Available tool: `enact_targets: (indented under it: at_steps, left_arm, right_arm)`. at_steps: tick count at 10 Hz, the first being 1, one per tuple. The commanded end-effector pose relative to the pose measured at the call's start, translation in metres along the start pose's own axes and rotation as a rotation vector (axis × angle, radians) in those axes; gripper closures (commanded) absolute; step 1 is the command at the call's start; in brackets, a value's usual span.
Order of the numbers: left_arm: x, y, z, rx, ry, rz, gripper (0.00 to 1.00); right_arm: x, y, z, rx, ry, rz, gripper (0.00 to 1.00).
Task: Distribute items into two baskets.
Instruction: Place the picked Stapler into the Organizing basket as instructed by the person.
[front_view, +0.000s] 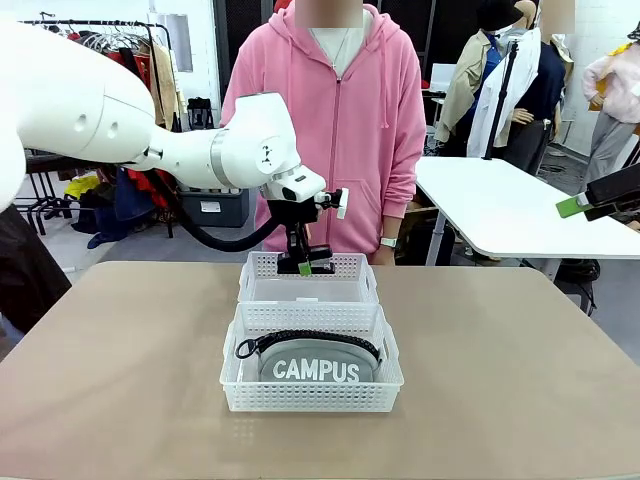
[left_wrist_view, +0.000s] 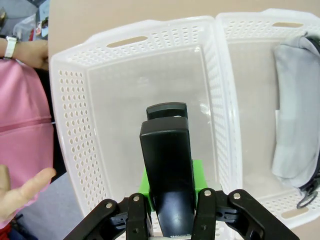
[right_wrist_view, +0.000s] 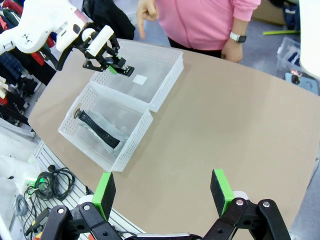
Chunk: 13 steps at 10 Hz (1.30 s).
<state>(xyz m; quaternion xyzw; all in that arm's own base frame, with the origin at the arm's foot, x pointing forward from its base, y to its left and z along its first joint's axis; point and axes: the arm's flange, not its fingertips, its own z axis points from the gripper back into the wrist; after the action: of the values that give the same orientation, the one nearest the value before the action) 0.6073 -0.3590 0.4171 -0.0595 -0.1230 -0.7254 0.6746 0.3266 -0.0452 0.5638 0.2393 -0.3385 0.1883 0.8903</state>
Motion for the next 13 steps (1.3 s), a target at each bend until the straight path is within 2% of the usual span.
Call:
enact_targets:
  at_steps: [1, 5, 13]
  left_arm:
    - [0.001, 0.003, -0.012, 0.052, 0.028, 0.029, 1.0]
    - [-0.004, 0.003, -0.043, 0.088, 0.051, -0.001, 1.0]
    - [-0.016, 0.022, -0.081, -0.002, 0.027, 0.0, 1.0]
  right_arm:
    - [0.0, 0.0, 0.001, -0.008, -0.001, -0.005, 0.0]
    - [0.0, 0.0, 0.001, -0.008, -0.001, -0.005, 0.0]
    - [0.0, 0.0, 0.001, -0.008, -0.001, -0.005, 0.0]
